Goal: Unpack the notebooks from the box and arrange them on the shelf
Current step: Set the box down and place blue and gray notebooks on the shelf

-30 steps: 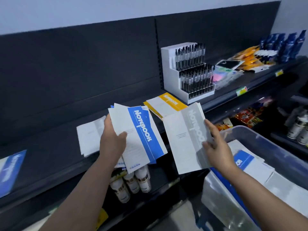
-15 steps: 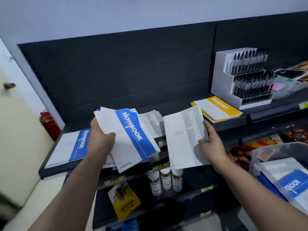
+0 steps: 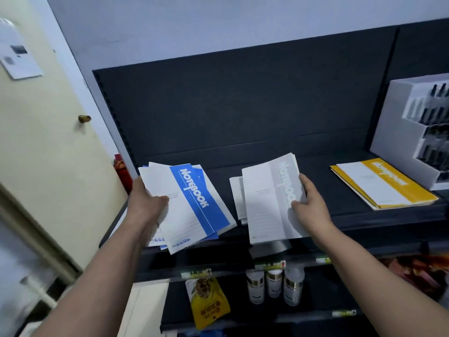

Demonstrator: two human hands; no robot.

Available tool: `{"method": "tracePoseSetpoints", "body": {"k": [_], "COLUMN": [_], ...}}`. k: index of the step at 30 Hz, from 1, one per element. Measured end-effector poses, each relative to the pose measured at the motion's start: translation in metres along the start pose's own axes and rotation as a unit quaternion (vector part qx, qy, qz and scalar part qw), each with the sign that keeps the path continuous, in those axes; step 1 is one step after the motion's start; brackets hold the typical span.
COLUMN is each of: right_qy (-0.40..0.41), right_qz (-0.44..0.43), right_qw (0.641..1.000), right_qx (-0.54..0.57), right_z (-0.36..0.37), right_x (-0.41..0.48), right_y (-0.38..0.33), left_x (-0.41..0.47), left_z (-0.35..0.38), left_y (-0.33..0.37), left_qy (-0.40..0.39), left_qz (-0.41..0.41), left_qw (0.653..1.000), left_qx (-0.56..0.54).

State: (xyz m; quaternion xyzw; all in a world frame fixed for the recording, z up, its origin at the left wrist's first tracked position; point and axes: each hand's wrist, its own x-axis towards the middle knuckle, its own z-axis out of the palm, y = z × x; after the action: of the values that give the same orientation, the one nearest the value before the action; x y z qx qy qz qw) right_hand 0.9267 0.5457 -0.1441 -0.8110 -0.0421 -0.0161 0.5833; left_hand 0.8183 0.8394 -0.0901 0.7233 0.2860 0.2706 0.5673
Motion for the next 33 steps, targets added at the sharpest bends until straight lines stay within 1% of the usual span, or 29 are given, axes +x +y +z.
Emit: {"method": "tracePoseSetpoints", "body": {"k": [4, 8, 15, 20, 25, 27, 30, 33], "right_qy": [-0.006, -0.011, -0.015, -0.029, -0.063, -0.083, -0.105, -0.130], "right_qz": [0.003, 0.010, 0.010, 0.005, -0.004, -0.007, -0.014, -0.014], "right_qw": [1.000, 1.000, 1.000, 1.000, 0.998, 0.996, 0.993, 0.990], "right_qx": [-0.014, -0.012, -0.015, -0.003, -0.008, -0.019, -0.042, -0.056], "right_z": [-0.002, -0.006, -0.007, -0.001, 0.012, 0.023, 0.050, 0.085], "right_x": [0.015, 0.025, 0.036, 0.040, 0.044, 0.044, 0.044, 0.042], "right_y": [0.001, 0.005, 0.011, 0.006, -0.006, -0.012, -0.022, -0.033], "left_x": [0.006, 0.016, 0.014, 0.009, 0.018, 0.021, 0.030, 0.037], "left_z": [0.018, 0.030, 0.044, 0.043, 0.015, 0.003, -0.018, -0.040], "left_y": [0.006, 0.001, -0.001, -0.005, 0.007, 0.014, 0.016, 0.008], "left_qy": [-0.012, -0.045, -0.047, 0.027, 0.136, 0.172, 0.199, 0.202], "left_qz": [0.006, -0.017, -0.024, -0.006, 0.037, 0.042, 0.039, 0.028], "left_qw": [1.000, 0.999, 0.998, 0.999, 0.990, 0.984, 0.979, 0.979], "left_qx": [-0.003, -0.008, -0.022, -0.029, 0.017, 0.015, 0.003, -0.008]}}
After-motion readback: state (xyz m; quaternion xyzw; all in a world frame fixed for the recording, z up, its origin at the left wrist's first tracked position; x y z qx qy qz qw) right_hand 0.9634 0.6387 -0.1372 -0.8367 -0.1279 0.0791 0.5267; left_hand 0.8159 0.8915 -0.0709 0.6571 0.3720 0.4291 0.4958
